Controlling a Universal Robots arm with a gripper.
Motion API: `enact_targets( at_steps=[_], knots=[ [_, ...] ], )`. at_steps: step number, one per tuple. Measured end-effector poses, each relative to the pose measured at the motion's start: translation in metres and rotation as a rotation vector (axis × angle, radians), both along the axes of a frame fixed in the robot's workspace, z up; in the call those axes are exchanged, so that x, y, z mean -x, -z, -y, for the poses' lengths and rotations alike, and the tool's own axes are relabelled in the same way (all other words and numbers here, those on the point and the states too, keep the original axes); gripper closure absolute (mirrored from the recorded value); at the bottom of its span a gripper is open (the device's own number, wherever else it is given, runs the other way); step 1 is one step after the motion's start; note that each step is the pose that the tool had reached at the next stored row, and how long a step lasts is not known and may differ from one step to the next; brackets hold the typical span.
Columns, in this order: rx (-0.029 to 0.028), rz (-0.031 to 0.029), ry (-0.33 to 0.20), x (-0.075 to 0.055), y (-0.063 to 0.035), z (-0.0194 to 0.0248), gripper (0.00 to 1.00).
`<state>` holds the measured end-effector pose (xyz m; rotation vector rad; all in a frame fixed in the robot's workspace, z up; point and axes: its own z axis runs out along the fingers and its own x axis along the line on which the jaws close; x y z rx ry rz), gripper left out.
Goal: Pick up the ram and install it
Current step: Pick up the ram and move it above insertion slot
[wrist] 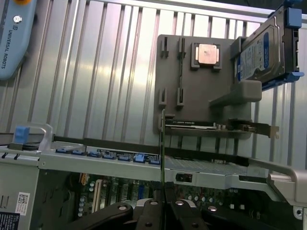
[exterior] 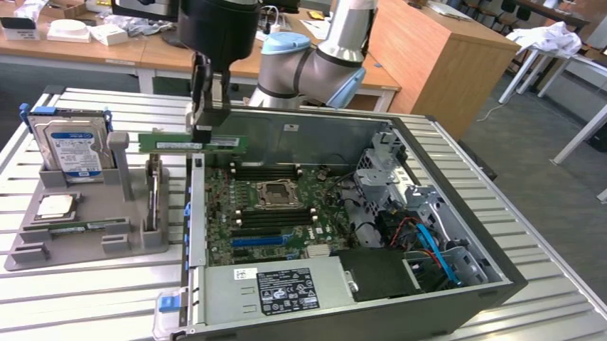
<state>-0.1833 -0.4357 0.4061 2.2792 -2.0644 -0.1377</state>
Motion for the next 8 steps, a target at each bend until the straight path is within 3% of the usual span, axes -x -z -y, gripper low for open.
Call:
enact_targets(
  at_steps=[8],
  knots=[
    [0.0, -0.0012, 0.0, -0.0045, 0.0006, 0.0, 0.88]
  ],
)
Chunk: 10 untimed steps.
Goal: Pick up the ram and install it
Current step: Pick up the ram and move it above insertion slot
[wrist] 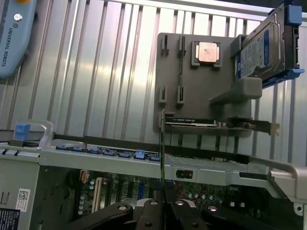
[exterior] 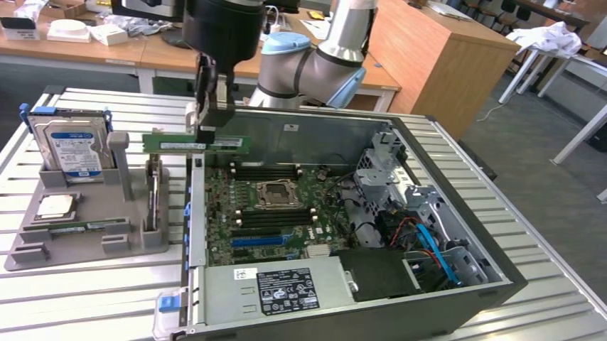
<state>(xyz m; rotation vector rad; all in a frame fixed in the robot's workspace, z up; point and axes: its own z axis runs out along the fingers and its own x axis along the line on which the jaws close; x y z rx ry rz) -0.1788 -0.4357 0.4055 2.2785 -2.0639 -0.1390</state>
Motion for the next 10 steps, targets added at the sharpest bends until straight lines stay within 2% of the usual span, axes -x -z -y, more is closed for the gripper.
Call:
enact_targets(
  at_steps=[10],
  knots=[
    [-0.0001, -0.0011, 0.0, -0.0049, 0.0006, 0.0, 0.88]
  ],
)
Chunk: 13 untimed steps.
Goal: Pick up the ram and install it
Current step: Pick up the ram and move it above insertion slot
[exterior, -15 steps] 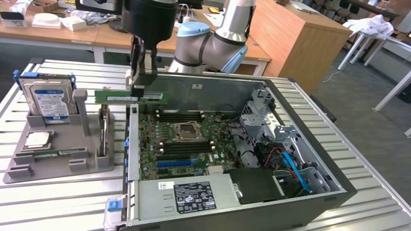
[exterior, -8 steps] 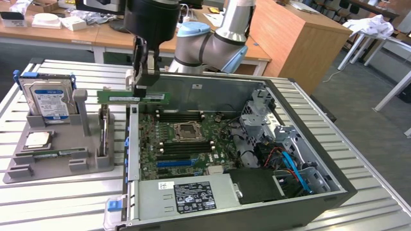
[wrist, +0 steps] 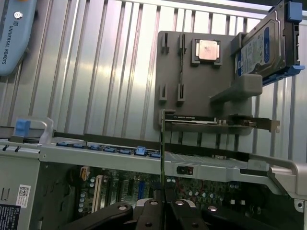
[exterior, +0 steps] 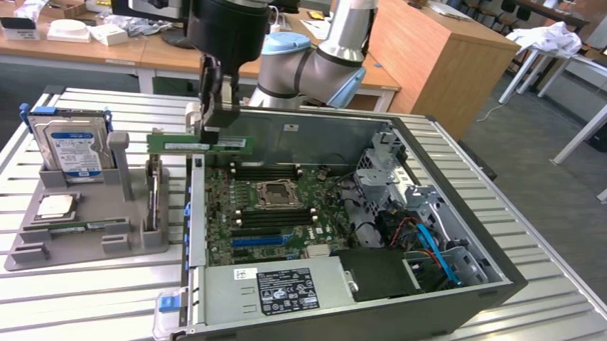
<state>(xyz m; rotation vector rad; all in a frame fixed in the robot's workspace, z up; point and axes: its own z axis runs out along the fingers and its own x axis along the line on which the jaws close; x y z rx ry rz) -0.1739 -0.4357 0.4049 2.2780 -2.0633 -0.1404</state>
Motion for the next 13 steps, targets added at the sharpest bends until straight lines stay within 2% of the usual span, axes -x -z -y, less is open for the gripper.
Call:
enact_targets(
  at_steps=[13],
  knots=[
    [0.0001, -0.0017, 0.0, -0.0068, 0.0008, 0.0, 0.88]
  ],
)
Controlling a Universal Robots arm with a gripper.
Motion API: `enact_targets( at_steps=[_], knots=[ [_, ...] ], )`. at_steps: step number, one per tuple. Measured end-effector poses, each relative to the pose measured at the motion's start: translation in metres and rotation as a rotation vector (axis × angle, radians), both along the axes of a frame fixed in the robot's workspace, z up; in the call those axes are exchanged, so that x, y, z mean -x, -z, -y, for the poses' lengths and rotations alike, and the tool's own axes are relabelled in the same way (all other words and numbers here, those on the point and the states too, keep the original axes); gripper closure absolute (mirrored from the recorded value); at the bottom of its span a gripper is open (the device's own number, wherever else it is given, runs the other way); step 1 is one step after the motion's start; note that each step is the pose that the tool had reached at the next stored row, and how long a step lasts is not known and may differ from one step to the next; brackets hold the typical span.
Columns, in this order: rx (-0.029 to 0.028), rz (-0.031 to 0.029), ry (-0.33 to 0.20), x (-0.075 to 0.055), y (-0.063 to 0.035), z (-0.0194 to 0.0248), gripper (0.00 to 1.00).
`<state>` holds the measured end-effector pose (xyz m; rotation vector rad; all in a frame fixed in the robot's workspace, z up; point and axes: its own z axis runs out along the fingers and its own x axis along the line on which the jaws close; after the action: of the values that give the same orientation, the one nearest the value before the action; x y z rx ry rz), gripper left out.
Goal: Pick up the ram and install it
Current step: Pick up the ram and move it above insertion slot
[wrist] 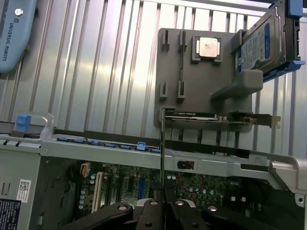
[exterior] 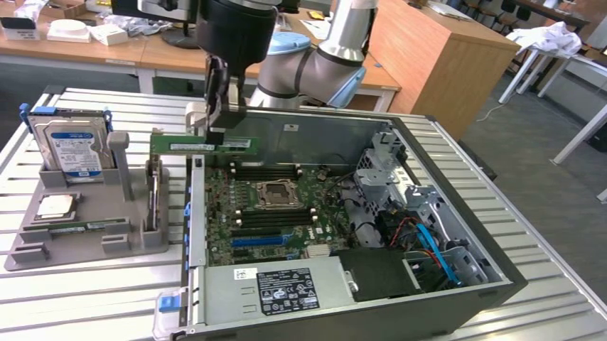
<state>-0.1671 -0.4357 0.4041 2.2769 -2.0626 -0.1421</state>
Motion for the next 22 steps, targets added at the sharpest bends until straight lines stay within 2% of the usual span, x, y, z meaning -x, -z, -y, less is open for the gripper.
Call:
enact_targets(
  at_steps=[22],
  knots=[
    [0.0, -0.0019, 0.0, -0.0083, 0.0014, 0.0, 0.88]
  ],
)
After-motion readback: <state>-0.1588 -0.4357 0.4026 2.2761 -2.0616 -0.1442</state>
